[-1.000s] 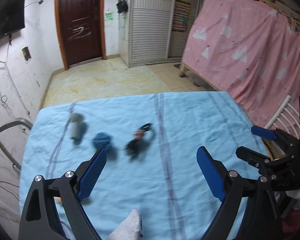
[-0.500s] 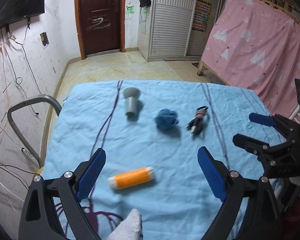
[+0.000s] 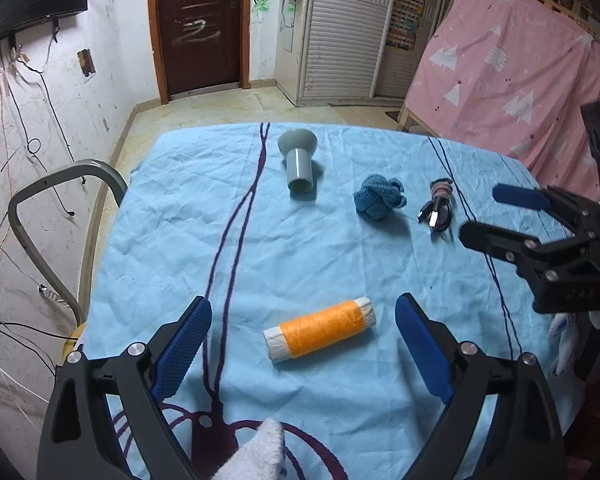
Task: Collect trash
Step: 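Return both open tools to the items on the bed, then grasp the black cable with the right tool while the left tool grasps the orange roll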
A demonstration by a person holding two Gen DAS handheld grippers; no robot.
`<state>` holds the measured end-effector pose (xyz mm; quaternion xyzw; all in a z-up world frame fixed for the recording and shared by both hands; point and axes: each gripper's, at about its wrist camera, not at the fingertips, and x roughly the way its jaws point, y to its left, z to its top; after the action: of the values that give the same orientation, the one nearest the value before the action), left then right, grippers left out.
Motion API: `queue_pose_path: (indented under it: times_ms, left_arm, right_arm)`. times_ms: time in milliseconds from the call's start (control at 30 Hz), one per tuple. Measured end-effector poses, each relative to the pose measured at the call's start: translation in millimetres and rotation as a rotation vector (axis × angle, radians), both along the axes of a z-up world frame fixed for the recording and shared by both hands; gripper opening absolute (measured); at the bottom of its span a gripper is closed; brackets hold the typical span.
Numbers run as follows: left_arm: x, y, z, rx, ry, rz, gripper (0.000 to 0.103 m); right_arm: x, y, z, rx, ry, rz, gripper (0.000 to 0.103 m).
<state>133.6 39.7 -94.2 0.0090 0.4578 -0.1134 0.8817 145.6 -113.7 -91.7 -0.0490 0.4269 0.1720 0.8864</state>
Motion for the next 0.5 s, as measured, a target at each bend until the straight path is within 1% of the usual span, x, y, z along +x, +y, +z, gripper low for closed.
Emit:
queue_pose_path:
  times_ms: [100,233,400,467,500]
  left_arm:
    - [1.3,-3.2,-7.8,0.006,0.023,0.008,0.084]
    - [-1.7,-8.6,-11.0,0.044,0.007,0.025,0.084]
    - [-2.9,-9.0,-11.0,0.068,0.005,0.053,0.084]
    - [-4.4,-10.3,-10.9,0.083,-0.002,0.059,0.078]
    - [-5.7,-12.0,-10.7,0.099,-0.011,0.059,0.071]
  right_arm:
    - [6.0,5.9,-2.9,-0.007,0.006,0.001,0.093]
    - [11.3,12.9,-6.2,-0.015,0.013,0.005,0.093]
    - [17.5,23.9,-10.2,-0.065,0.009,0.011,0.093]
    - [20.7,26.1,-12.1,-0.082,0.009,0.003,0.093]
    - [22.7,26.9,-13.3,-0.093,0.011,-0.001,0.093]
